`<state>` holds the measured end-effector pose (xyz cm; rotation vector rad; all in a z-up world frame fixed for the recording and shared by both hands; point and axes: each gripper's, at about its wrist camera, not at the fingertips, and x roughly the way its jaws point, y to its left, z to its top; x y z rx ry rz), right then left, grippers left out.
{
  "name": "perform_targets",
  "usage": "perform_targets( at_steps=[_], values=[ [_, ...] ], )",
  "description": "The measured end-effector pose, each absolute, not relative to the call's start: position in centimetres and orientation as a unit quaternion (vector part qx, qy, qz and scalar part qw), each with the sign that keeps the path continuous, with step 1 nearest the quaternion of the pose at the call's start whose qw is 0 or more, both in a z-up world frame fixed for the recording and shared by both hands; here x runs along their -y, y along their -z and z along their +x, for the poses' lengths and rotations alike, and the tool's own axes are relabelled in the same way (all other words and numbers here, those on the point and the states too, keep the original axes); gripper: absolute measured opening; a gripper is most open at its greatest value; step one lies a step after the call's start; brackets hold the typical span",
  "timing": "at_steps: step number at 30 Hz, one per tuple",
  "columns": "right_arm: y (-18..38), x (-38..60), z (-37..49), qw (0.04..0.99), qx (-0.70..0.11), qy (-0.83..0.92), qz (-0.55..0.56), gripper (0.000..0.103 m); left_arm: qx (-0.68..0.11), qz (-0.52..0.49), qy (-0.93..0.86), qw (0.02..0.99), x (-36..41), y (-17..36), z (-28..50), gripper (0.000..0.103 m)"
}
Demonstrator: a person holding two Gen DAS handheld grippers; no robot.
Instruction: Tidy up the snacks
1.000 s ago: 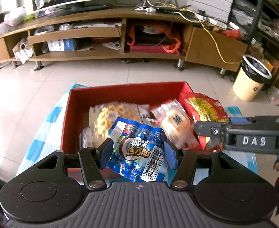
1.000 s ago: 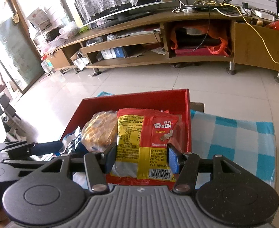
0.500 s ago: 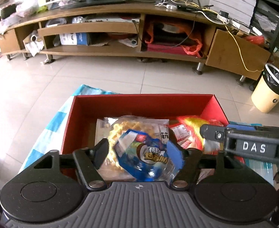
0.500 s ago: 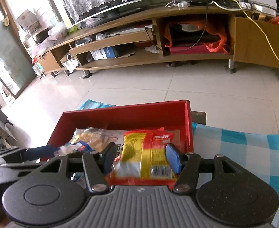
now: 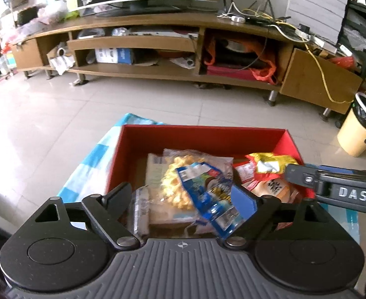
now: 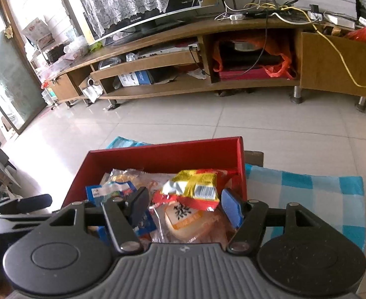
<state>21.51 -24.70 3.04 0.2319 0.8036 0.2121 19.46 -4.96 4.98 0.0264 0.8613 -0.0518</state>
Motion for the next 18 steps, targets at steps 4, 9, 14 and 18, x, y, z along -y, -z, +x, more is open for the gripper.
perform_targets(
  at_steps=[4,9,14,18],
  values=[
    [-3.2,24.3,19.9,0.908,-0.394,-0.100,0.101,0.065,-0.422,0.011,0.012,0.907,4.5,-4.8,18.5,0.093],
    [-3.5,23.6,17.7,0.908,-0.397,-0.101,0.083,0.066,-0.424,0.014,0.003,0.905,4.1,-4.5,16.6,0.095],
    [-3.5,23.5,15.2,0.907,-0.400,-0.096,0.085,0.067,-0.428,0.013,0.005,0.904,4.1,-4.2,14.4,0.098],
    [-3.3,23.2,13.0,0.906,-0.405,-0.094,0.085,0.068,-0.432,0.009,0.009,0.902,4.1,-4.0,12.9,0.099]
  ],
)
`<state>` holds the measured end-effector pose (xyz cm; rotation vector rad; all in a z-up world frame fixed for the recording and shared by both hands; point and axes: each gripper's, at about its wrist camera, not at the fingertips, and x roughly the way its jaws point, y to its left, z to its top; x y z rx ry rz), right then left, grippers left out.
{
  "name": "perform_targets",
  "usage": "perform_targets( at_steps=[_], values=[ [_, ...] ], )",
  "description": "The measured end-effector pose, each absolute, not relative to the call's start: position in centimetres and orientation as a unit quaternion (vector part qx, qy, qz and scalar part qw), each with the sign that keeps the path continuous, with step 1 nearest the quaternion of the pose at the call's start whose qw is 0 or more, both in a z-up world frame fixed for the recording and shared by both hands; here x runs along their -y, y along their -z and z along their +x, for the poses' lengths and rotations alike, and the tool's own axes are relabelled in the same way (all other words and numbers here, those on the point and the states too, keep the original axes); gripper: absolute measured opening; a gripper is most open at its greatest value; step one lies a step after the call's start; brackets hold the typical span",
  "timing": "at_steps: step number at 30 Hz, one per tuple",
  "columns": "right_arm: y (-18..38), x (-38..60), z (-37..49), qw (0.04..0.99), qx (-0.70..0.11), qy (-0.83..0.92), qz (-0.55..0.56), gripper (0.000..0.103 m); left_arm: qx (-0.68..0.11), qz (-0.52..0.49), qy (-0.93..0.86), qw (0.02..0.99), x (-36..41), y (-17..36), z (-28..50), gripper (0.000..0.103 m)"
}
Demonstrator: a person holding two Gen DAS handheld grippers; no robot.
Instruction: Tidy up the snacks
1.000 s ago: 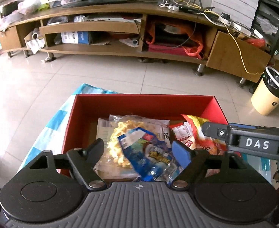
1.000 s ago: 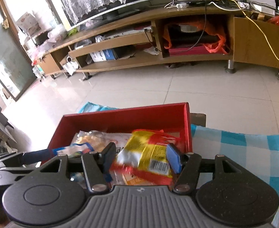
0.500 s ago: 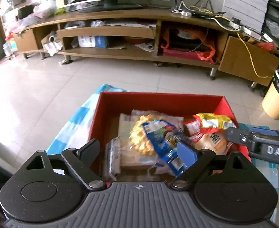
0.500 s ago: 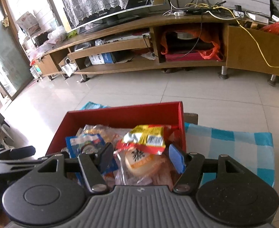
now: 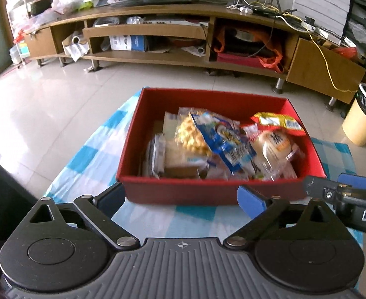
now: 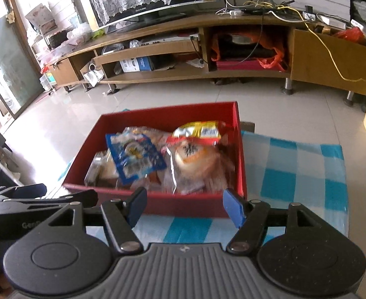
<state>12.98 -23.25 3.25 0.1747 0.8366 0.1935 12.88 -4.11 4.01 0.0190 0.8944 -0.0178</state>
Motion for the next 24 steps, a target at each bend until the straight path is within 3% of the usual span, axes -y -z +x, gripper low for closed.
perform_targets(
  at_steps=[24],
  values=[
    [-2.6,23.2,5.9,0.904,-0.409,-0.080,0.096,0.070,-0.430,-0.001,0.015,0.903,3.8,-4.0,6.0,0.103]
  ],
)
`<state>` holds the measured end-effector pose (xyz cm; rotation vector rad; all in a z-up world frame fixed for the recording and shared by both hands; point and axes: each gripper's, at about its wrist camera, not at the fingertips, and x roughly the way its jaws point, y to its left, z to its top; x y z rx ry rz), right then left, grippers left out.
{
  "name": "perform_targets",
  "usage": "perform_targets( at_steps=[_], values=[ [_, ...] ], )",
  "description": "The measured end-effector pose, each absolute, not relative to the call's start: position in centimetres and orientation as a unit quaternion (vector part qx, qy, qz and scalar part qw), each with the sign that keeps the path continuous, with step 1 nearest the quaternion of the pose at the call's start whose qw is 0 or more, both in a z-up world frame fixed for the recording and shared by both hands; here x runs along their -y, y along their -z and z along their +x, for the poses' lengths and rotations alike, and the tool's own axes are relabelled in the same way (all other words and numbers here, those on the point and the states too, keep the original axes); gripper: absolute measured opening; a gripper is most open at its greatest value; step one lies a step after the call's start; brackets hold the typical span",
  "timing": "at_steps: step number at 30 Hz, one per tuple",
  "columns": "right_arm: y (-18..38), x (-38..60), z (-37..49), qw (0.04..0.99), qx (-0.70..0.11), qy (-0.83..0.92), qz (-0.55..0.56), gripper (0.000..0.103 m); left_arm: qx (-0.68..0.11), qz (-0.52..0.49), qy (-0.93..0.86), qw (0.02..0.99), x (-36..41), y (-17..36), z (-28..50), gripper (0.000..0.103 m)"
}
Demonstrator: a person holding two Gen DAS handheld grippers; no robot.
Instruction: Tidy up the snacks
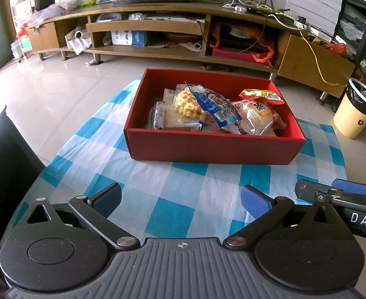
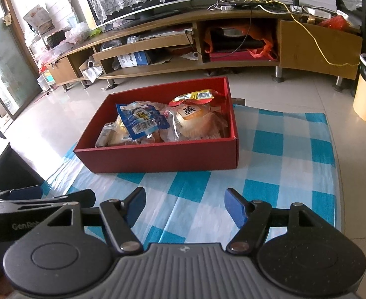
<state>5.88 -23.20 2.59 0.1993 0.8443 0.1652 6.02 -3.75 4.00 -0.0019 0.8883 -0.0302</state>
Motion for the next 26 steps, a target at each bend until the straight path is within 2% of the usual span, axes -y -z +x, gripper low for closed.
perform_targets(
  at_steps=[26],
  values=[
    [-2.8,23.3,3.4,0.906,-0.404,-0.082,0.098,0.070,-0.419,0.004,0.022,0.908,3.9,-4.6,3.6,0.103]
  ],
)
